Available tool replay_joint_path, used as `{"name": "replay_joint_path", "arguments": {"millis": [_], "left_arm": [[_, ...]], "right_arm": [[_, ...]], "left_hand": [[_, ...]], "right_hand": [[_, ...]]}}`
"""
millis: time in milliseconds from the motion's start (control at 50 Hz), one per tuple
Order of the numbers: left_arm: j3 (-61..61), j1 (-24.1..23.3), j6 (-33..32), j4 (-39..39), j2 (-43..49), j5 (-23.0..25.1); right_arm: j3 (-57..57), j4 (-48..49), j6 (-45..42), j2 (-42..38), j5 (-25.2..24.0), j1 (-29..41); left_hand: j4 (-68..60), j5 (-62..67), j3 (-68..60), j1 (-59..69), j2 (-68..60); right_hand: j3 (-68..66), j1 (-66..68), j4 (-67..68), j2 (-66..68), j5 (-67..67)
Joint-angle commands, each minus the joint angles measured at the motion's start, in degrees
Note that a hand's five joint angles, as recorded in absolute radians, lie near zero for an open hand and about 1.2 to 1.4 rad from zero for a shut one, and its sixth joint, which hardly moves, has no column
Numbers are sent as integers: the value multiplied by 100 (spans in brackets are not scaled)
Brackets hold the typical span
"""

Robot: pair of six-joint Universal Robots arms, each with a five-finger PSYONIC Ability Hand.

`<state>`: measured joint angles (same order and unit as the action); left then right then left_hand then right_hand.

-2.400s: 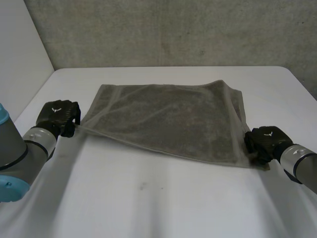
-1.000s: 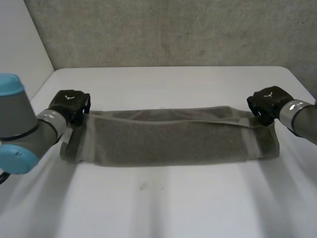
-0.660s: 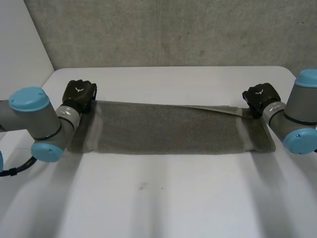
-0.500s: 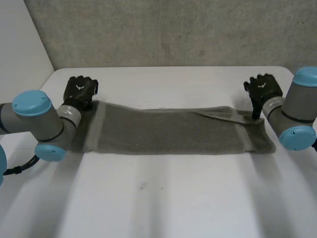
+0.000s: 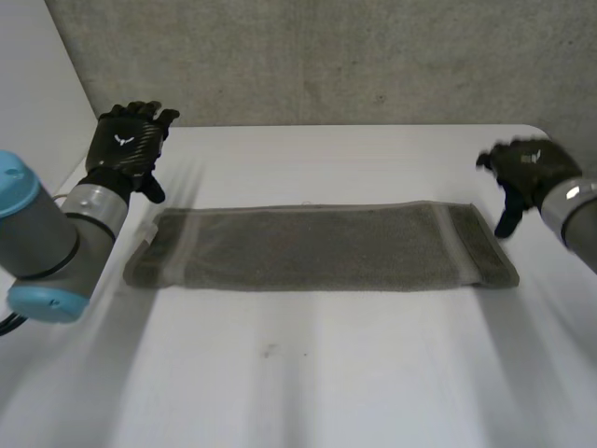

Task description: Fold the towel.

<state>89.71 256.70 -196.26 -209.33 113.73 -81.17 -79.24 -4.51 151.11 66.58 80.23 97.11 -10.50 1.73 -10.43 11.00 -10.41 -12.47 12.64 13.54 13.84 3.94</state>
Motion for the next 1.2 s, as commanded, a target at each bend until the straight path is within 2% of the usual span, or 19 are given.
{"name": "replay_joint_path", "arguments": {"millis": [20, 60, 180, 260, 460, 560, 600, 620, 640, 660, 780, 900, 1060, 1200], "left_arm": [[653, 12, 1079, 637, -763, -91], [671, 12, 1316, 909, -834, -152], [653, 65, 1775, 1754, -879, -250], [689, 74, 1776, 1826, -861, -232], [723, 91, 1784, 1721, -808, -267], [803, 91, 1767, 1615, -800, -285], [812, 91, 1758, 1598, -808, -285], [812, 91, 1758, 1597, -800, -285], [812, 91, 1758, 1597, -800, -285], [820, 91, 1758, 1597, -808, -285], [864, 91, 1758, 1589, -817, -285], [917, 82, 1758, 1589, -852, -285], [926, 82, 1758, 1580, -870, -285], [926, 100, 1758, 1580, -870, -294]], "right_arm": [[-786, -182, -3, -22, -473, -333], [-1066, 133, -3, -40, -666, -543], [-1234, 697, -3, -286, -755, -667], [-1226, 1057, -29, -566, -772, -746], [-1050, 1110, -65, -971, -772, -843], [-979, 1119, -73, -1033, -781, -869], [-927, 1119, -73, -1120, -825, -896], [-927, 1119, -73, -1121, -825, -896], [-892, 1119, -82, -1147, -842, -896], [-857, 1119, -91, -1182, -843, -896], [-751, 1119, -109, -1174, -728, -992], [-716, 1066, -284, -936, -535, -1432], [-453, 812, -1223, -875, -351, -2415], [-83, 732, -1110, -594, -210, -2460]], "left_hand": [[-55, -68, -63, 6, -64], [-39, -85, -46, -11, -47], [-5, -118, -12, -44, -14], [-5, -118, -12, -44, -14], [-5, -118, -12, -44, -14], [-5, -118, -12, -44, -14], [-5, -118, -12, -44, -14], [-5, -118, -12, -44, -14], [-5, -118, -12, -44, -14], [-5, -118, -12, -44, -14], [-5, -118, -12, -44, -14], [-5, -118, -12, -44, -14], [-5, -118, -12, -44, -14], [-5, -118, -12, -44, -14]], "right_hand": [[104, -121, -211, -241, -251], [-581, 564, 475, 444, 435], [-1578, 1561, 1471, 1441, 1431], [-1779, 1761, 1672, 1641, 1632], [-2234, 2217, 2127, 2097, 2087], [-3075, 3058, 2968, 2938, 2928], [-4246, 4228, 4139, 4108, 4099], [-4253, 4235, 4146, 4115, 4106], [-5052, 5035, 4945, 4915, 4905], [-6642, 6625, 6535, 6505, 6495], [-6753, 6736, 6646, 6616, 6606], [-6753, 6736, 6646, 6616, 6606], [-6753, 6736, 6646, 6616, 6606], [-6753, 6736, 6646, 6616, 6606]]}}
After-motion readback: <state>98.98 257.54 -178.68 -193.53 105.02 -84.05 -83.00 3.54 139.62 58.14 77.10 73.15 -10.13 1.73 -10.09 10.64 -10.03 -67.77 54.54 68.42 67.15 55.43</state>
